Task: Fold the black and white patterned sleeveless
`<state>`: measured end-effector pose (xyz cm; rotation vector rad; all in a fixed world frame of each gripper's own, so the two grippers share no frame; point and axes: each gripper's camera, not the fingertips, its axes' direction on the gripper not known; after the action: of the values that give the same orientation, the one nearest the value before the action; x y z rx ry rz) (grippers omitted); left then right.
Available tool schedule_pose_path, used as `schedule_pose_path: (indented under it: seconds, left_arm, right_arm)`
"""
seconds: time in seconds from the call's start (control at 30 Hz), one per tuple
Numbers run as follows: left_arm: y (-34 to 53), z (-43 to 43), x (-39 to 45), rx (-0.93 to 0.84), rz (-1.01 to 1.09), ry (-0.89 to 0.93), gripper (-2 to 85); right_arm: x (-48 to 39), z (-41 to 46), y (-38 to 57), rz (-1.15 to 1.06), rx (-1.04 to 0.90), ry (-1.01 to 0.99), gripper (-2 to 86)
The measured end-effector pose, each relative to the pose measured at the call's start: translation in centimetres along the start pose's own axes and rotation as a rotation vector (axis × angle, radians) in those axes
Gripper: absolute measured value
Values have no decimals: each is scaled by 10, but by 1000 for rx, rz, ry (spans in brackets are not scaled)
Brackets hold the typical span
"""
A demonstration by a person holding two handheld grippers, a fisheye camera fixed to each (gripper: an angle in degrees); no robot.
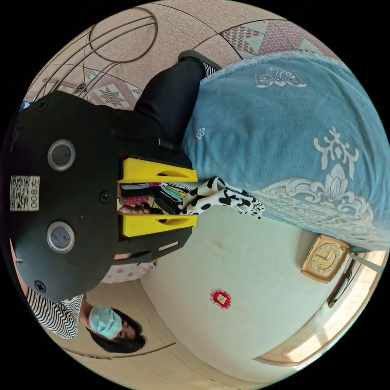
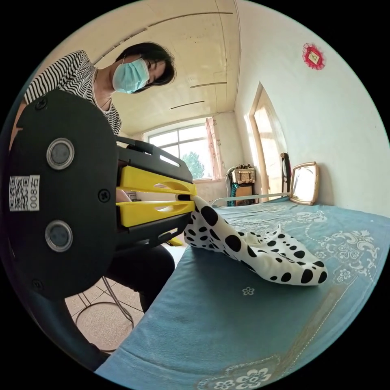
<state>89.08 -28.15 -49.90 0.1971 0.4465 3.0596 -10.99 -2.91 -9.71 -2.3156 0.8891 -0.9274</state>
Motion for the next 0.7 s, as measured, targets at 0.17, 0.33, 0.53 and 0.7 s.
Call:
schedule_pose_path:
  seconds: [0.17,0.33,0.53,0.7]
  left_arm:
    - [-13,-9,-22,64,-41,28,107]
    - [-32,-15,-26,87,-54,76,53]
    - [-35,-21,20,92,43,56,36]
    - [-31,-20,88,33,187,31,33]
  right_arm:
    - [-6,-16,-10,-26,-8,16,21]
    - [4,-48,-8,-26,-2,28,21]
    - [22,-103,10,-26,44,38,20]
    - [30,-159,44,-53,92,39,19]
